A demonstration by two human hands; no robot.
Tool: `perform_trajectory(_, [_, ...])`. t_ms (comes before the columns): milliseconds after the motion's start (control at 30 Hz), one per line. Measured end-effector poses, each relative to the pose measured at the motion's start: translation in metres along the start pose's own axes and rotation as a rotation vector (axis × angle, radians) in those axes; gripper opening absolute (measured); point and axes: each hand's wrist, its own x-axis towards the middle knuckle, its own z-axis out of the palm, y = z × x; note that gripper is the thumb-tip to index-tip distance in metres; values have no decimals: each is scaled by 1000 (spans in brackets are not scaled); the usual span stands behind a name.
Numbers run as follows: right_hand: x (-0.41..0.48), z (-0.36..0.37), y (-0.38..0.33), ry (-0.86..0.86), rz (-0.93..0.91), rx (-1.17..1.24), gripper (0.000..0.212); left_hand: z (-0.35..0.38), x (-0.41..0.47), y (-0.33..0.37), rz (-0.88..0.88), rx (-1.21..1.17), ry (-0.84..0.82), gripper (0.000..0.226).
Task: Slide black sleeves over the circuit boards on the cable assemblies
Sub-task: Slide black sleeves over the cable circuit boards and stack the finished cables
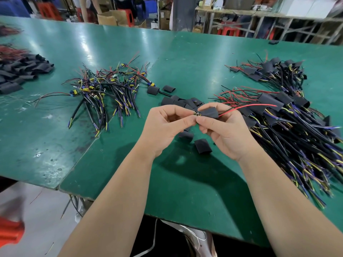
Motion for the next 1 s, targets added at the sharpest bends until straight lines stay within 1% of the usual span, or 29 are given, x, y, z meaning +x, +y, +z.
perform_trajectory(233, [1,10,5,80,-13,167,18,1,1,-1,20,-26,-15,13])
perform_trajectory(367, [1,11,4,44,17,244,20,2,0,0,45,-40,-11,14])
perform_trajectory(467, [1,9,0,17,81,296,16,1,1,1,59,-60,27,14])
perform_trajectory(533, [1,8,-2,51,98,306,14,0,1,1,54,-55,47,14])
perform_trajectory(633, [1,9,-2,92,85,310,16,1,1,0,23,-26,40,14])
perform_trajectory(767, [0,11,-1,91,89,287,18,-1,3,-1,-3,5,50,12])
perform_trajectory(900, [-1,13,-1,96,107,269,26,-3,3,-2,3,3,55,13])
perform_trajectory(1000, [-1,13,-2,110,133,243,24,-4,3,-2,11,16,65,15])
